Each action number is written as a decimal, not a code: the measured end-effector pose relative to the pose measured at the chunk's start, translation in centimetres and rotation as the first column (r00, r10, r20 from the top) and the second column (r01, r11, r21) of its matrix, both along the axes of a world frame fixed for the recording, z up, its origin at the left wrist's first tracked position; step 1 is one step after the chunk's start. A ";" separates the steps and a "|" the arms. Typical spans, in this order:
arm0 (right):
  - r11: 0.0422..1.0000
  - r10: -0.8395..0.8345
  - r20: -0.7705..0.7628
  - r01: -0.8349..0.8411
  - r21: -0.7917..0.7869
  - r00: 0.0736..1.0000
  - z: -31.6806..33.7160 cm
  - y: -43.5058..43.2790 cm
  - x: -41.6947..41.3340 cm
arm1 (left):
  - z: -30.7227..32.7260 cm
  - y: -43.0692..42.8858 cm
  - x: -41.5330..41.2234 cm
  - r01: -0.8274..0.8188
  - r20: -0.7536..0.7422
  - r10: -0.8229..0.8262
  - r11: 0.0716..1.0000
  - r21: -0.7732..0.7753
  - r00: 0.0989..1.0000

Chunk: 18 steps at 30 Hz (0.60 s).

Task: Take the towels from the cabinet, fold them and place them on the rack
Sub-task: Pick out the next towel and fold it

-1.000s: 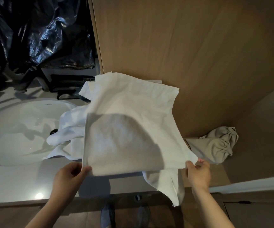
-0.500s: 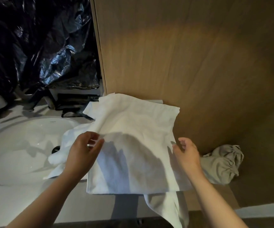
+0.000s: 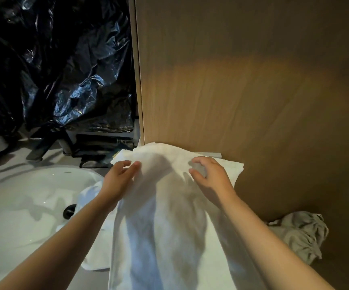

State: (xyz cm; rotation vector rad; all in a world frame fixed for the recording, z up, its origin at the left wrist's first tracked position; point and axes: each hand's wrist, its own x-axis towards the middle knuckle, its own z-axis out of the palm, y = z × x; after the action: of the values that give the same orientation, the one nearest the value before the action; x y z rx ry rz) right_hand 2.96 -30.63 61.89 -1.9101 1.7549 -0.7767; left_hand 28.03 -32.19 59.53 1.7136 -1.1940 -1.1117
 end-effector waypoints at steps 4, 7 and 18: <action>0.994 0.104 0.012 -0.104 -0.013 0.994 0.7 -2.2 1.7 | 0.5 -1.8 0.0 0.054 -0.201 -0.045 0.998 0.042 0.979; 0.993 0.114 0.040 -0.113 -0.019 0.993 1.1 -3.3 2.9 | 1.9 -2.5 -0.3 0.055 -0.510 -0.013 0.996 0.068 0.860; 0.964 0.225 0.122 -0.203 -0.171 0.967 1.9 -3.1 4.0 | 3.9 0.2 -0.9 0.113 -0.445 -0.177 0.979 -0.167 0.878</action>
State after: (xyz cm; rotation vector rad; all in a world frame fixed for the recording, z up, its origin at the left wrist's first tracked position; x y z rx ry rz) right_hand 7.00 -33.73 63.77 -2.0509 1.4115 -0.9658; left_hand 27.17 -32.02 63.46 1.1787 -1.0756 -1.3964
